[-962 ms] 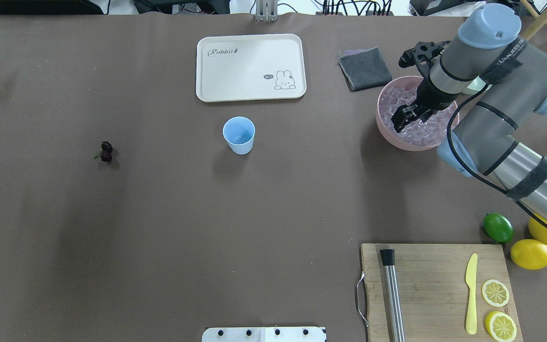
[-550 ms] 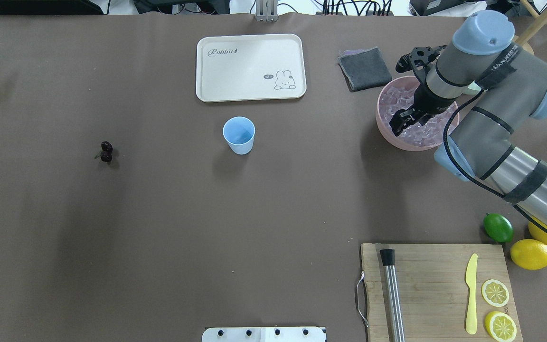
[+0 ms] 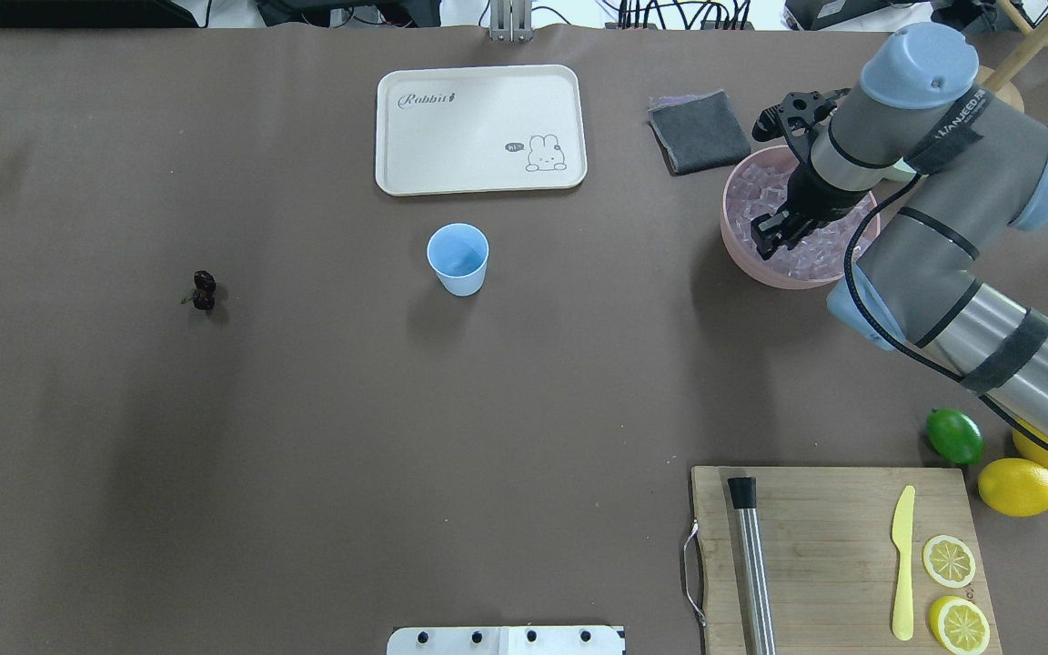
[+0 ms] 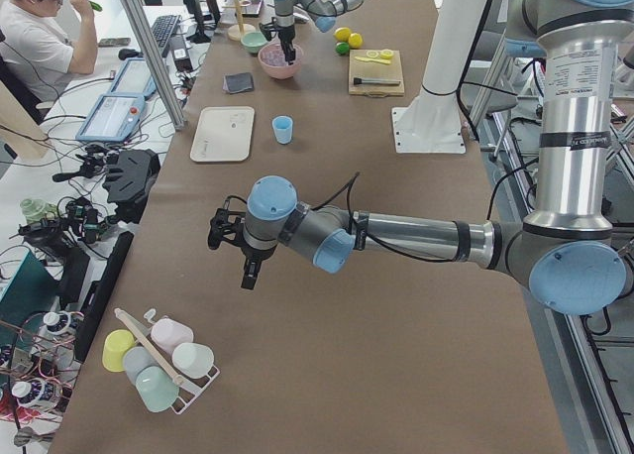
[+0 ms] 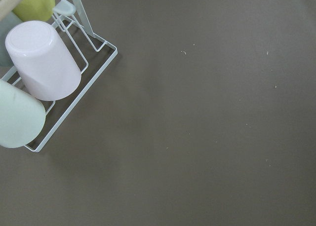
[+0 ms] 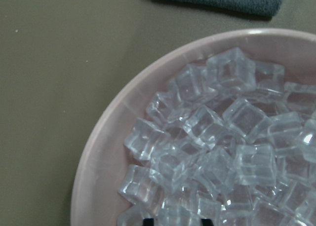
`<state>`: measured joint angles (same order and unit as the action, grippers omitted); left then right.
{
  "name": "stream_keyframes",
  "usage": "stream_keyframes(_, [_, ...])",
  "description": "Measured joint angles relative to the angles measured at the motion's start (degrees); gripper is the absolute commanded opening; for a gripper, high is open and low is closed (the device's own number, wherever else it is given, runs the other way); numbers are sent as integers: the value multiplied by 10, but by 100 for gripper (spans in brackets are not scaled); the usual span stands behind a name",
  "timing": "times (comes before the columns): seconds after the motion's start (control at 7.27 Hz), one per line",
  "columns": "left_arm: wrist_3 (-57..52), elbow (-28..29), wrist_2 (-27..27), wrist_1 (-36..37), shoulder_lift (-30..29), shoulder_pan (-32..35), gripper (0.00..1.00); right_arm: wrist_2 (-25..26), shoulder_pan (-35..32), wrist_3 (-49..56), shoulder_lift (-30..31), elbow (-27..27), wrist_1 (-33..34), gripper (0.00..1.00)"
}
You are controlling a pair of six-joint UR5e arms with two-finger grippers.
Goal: Put ice and cherries in cup
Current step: 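Grasp another ice cube from the bowl with the right gripper, then carry the ice cube to the blue cup and drop it in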
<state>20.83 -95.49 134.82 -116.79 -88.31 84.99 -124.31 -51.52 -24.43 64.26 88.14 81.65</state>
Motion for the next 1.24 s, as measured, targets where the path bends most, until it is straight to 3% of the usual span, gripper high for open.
stream_keyframes(0.14, [0, 0, 0, -2, 2, 0, 97, 1, 0, 0, 0, 1, 0, 8])
stream_keyframes(0.28, [0, 1, 0, -5, 3, 0, 97, 2, 0, 0, 1, 1, 0, 0])
stream_keyframes(0.96, [0, 3, 0, -8, 3, 0, 97, -23, -40, -4, -20, 24, 18, 0])
stream_keyframes(1.24, [0, 3, 0, -8, 3, 0, 97, -26, -31, -76, -107, 6, 62, 0])
